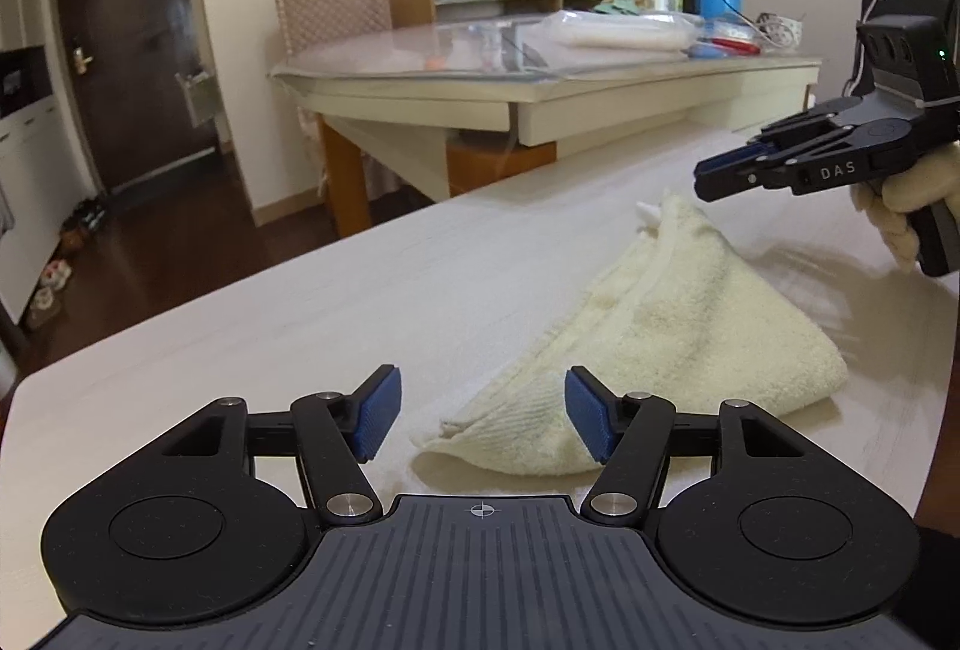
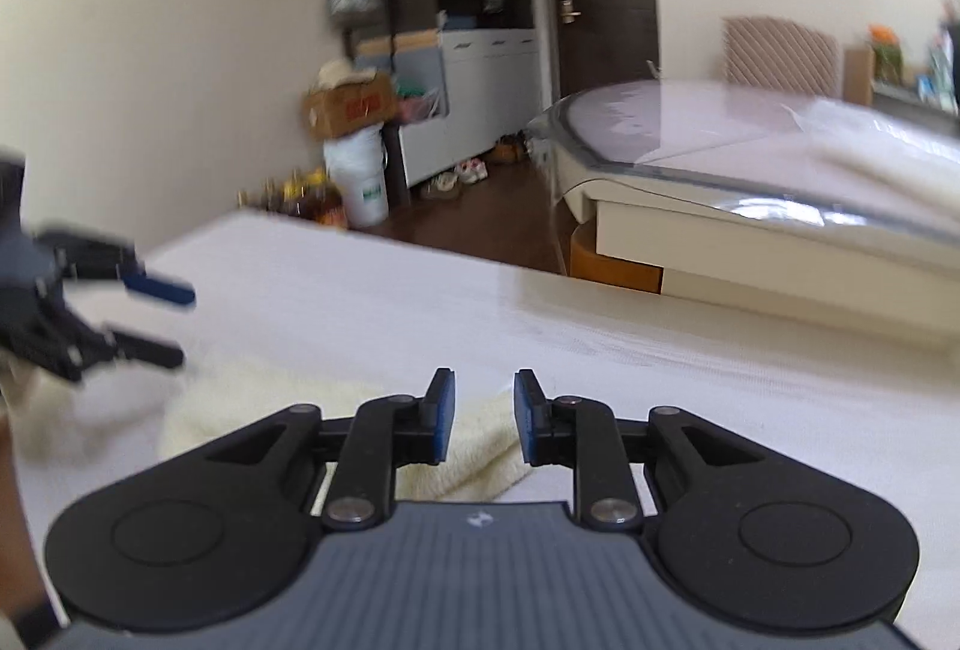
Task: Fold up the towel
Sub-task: 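Grasp the towel corner by its white tag with the right gripper and fold it over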
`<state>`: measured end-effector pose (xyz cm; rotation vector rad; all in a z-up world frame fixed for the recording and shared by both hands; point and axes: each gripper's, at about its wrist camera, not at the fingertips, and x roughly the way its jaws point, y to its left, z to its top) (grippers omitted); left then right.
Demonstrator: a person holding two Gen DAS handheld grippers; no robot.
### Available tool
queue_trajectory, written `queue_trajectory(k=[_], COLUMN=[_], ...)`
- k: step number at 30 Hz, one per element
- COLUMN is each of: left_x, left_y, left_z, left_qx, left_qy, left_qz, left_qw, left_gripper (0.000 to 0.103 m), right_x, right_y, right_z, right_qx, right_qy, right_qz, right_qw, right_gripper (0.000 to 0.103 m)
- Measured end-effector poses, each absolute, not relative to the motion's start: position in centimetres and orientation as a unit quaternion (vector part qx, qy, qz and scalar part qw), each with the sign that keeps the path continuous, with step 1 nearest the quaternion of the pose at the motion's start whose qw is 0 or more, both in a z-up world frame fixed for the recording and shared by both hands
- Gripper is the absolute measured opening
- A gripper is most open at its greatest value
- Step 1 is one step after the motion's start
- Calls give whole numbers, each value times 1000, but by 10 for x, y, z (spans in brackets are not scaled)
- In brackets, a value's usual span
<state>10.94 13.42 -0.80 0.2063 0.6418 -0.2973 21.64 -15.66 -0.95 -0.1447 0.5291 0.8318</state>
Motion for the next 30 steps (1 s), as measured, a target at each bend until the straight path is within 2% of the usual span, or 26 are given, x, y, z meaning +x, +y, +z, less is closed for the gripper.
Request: queue_trajectory(k=[5,11,15,17,22,26,30], left_x=[115,123,126,129,135,132,132], left_y=[134,137,140,141,149,155,155], left_z=[-16,-21,-21,-21,-15,-4,-4], left_qx=[116,124,125,126,102,91,95], left_qy=[324,322,321,322,313,292,293], left_qz=[-133,-126,-119,-117,-113,-99,-92], left_qw=[929,930,931,931,937,947,947], left_gripper=[68,70,72,73,71,70,70], right_x=[222,245,250,248,239,230,235], right_y=[-161,-168,-165,-163,-163,-178,-178], right_z=[-8,-16,-22,-21,-16,6,0], right_qx=[-47,1,12,9,18,62,51], right_qy=[267,300,312,309,292,237,252], right_qz=[391,377,380,379,388,386,367], right_qw=[880,876,871,873,874,890,894], right_gripper=[35,36,33,15,13,13,13])
